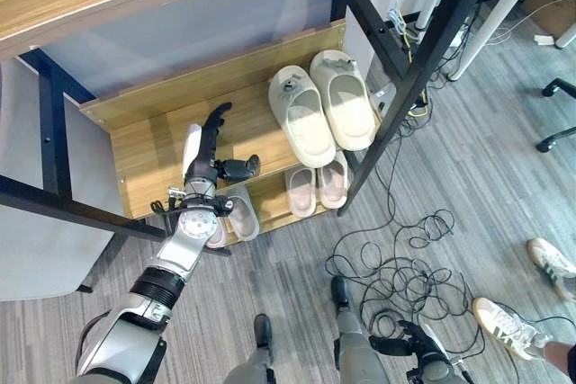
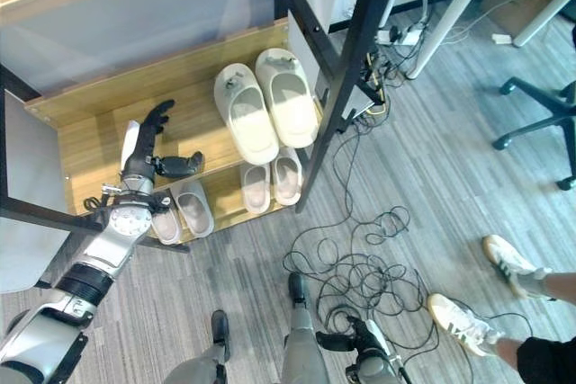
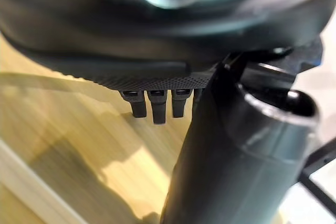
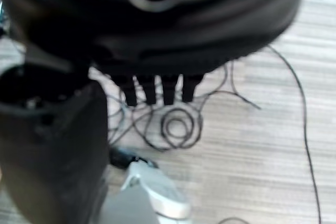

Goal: Arrange the slippers neatly on the shoe rack.

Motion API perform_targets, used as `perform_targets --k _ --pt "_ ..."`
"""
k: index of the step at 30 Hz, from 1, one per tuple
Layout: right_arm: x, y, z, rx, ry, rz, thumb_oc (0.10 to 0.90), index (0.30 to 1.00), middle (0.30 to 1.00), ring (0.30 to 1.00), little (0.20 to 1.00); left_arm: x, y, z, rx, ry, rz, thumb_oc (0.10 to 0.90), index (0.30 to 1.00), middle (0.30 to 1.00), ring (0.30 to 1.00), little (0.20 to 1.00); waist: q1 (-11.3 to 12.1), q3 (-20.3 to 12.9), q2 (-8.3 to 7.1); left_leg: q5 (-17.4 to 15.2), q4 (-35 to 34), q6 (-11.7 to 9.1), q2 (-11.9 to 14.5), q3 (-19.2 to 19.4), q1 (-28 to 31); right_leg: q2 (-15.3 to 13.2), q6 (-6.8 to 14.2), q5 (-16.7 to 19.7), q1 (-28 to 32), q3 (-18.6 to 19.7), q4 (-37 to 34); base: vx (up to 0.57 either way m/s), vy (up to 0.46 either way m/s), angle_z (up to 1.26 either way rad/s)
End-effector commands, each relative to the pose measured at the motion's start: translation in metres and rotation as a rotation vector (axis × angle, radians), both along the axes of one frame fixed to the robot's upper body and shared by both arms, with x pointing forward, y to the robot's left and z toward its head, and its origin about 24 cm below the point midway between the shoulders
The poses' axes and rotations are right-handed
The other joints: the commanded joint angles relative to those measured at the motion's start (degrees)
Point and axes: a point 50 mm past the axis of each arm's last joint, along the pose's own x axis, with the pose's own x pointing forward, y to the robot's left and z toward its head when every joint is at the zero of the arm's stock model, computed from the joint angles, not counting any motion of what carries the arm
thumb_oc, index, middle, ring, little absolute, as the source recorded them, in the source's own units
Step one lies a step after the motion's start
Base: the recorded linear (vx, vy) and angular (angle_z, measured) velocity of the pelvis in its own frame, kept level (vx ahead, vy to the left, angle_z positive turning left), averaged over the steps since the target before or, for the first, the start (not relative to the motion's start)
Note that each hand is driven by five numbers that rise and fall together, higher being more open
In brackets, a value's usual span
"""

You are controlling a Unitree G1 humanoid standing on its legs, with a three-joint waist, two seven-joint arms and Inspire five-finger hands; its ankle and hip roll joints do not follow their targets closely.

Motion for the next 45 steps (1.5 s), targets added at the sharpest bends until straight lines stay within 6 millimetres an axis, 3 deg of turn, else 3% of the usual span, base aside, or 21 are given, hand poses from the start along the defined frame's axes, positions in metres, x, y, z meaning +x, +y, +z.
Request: perform_targets --k 1,7,14,25,45 --pt "-0.011 -0.018 0.002 -0.076 0.038 0.023 0.800 0.900 0.900 0.900 0.900 0.007 -0.017 0.033 -0.086 -0.133 -0.119 0.800 0.900 0.900 0.900 0.900 0.2 -1.0 2.35 -6.0 4.0 2.7 -0.9 -3.5 -6.9 -2.2 3.6 -14.7 1.7 -2.4 4.9 0.00 0.000 0.00" --pt "-0.011 -0.016 0.001 -0.077 0.038 0.029 0.800 0.900 0.900 0.900 0.900 0.007 -0.044 0.015 -0.164 -0.061 -0.174 0.800 0.900 0.900 0.900 0.900 -0.3 -1.4 2.11 -6.0 3.6 2.8 -0.7 -3.4 -6.6 -2.0 3.5 -14.8 1.6 -2.2 5.0 0.00 0.000 0.00" --pt "-0.012 -0.015 0.000 -0.079 0.044 0.019 0.800 0.900 0.900 0.900 0.900 0.005 -0.063 0.001 -0.214 -0.004 -0.221 0.800 0.900 0.900 0.900 0.900 -0.8 -2.0 1.62 -5.9 3.3 2.7 -0.6 -3.1 -6.1 -1.9 3.4 -14.8 1.8 -1.9 4.7 0.00 0.000 0.00" --pt "-0.011 -0.012 -0.001 -0.081 0.045 0.028 0.800 0.900 0.900 0.900 0.900 -0.003 -0.108 -0.004 -0.307 0.045 -0.358 0.800 0.900 0.900 0.900 0.900 -1.5 -2.4 1.09 -5.9 3.0 2.8 -0.4 -2.9 -5.9 -1.7 3.4 -14.9 1.8 -1.6 4.8 0.00 -0.003 0.00" --pt "-0.009 -0.009 -0.001 -0.094 0.039 0.050 0.800 0.900 0.900 0.900 0.900 -0.008 -0.164 0.007 -0.351 0.058 -0.495 0.800 0.900 0.900 0.900 0.900 -3.1 -2.7 0.48 -5.9 2.9 2.6 0.1 -2.2 -6.3 -1.1 3.3 -14.8 0.7 -0.7 4.8 0.00 -0.005 0.00"
